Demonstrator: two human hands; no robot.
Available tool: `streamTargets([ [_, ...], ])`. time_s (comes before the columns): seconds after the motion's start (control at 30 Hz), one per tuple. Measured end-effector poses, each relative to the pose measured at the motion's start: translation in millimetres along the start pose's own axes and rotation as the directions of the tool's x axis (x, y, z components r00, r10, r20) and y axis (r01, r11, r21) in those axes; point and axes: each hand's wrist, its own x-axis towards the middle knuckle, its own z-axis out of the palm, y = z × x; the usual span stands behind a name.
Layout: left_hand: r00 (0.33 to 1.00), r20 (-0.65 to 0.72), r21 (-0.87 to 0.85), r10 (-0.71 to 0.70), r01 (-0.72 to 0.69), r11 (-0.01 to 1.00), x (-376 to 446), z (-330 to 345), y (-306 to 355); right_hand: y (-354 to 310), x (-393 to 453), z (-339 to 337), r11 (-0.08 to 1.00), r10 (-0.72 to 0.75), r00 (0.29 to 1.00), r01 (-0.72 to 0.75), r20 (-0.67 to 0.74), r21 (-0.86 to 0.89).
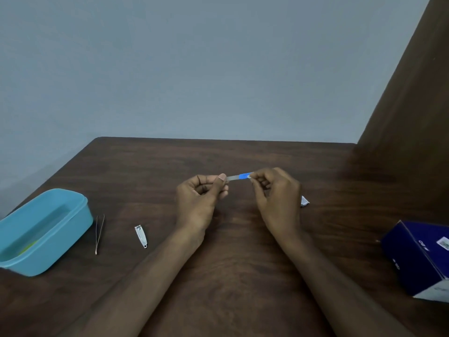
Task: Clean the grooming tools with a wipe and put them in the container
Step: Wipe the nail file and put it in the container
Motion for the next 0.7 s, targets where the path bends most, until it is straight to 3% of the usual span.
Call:
streamTargets([
  [0.07,1.000,-0.006,0.005,-0.003,0.003,1.000,1.6,-0.3,-1.4,2.3,1.6,-3.1,1.000,0.018,0.999,-0.019,-0.030,-0.012],
  [0.23,1.000,0.026,0.074,0.018,-0.020,0.997,-0.2,1.8,-3.3,-12.5,-5.1,1.4,0.990,-0.141,0.987,0.141,0.075,0.002],
  [0.4,1.000,-0.006,0.115,0.030,-0.029,0.993,0.1,1.3,-1.9,2.0,-0.6,4.3,0.999,-0.001,0.999,0.002,0.034,-0.035],
  [0.6,1.000,-0.009,0.113,0.029,-0.028,0.993,1.0,0.9,-3.4,-3.5,-2.7,6.2,0.995,-0.097,0.991,0.100,0.087,-0.028],
  [0.7,0.998,0.002,0.153,0.055,-0.055,0.987,-0.4,0.2,-0.8,5.0,2.4,1.7,0.999,0.040,0.999,-0.040,0.003,-0.033],
])
